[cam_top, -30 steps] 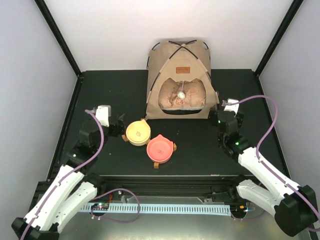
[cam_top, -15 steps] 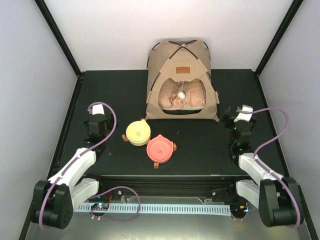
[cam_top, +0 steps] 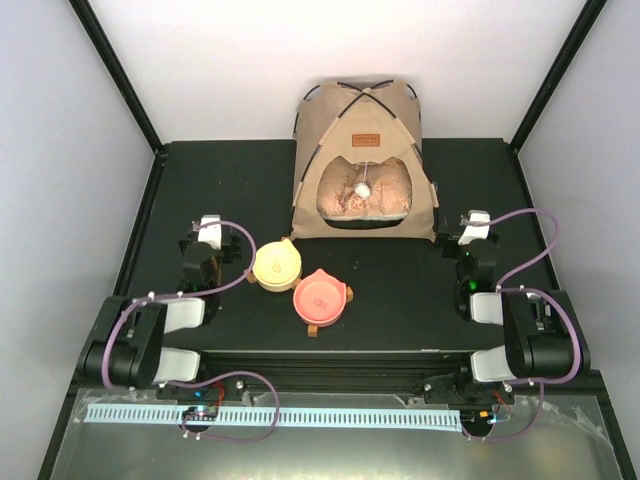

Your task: Set up the pet tent

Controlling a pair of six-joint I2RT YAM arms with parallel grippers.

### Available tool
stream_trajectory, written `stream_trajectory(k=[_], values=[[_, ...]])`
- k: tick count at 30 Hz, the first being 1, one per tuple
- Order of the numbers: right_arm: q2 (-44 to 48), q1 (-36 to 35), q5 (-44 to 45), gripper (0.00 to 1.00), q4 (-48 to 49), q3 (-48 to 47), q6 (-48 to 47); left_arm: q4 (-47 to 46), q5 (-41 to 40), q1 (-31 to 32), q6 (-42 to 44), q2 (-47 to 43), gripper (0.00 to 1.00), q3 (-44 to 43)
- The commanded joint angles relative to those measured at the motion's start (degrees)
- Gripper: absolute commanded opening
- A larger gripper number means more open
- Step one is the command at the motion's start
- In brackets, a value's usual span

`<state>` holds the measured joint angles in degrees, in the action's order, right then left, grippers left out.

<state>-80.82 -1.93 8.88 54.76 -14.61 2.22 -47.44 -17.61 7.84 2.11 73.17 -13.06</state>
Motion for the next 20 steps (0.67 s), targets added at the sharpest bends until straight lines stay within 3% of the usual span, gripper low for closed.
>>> stream_trajectory(k=[1,7,20], values=[[0.1,0.5,-1.9,1.0,5.2,-1.2,-1.0,-17.2,4.7,-2.1,2.9,7.9,0.99,-0.8],[0.6,0.5,-2.0,1.0,2.9,-1.8,-1.1,-9.4,5.7,-2.7,1.5,6.0,0.99,-2.9],[0.5,0.4,-2.1,1.0,3.2,-1.8,-1.2,-9.6,5.9,-2.9,1.8,6.2,0.99,-3.0]])
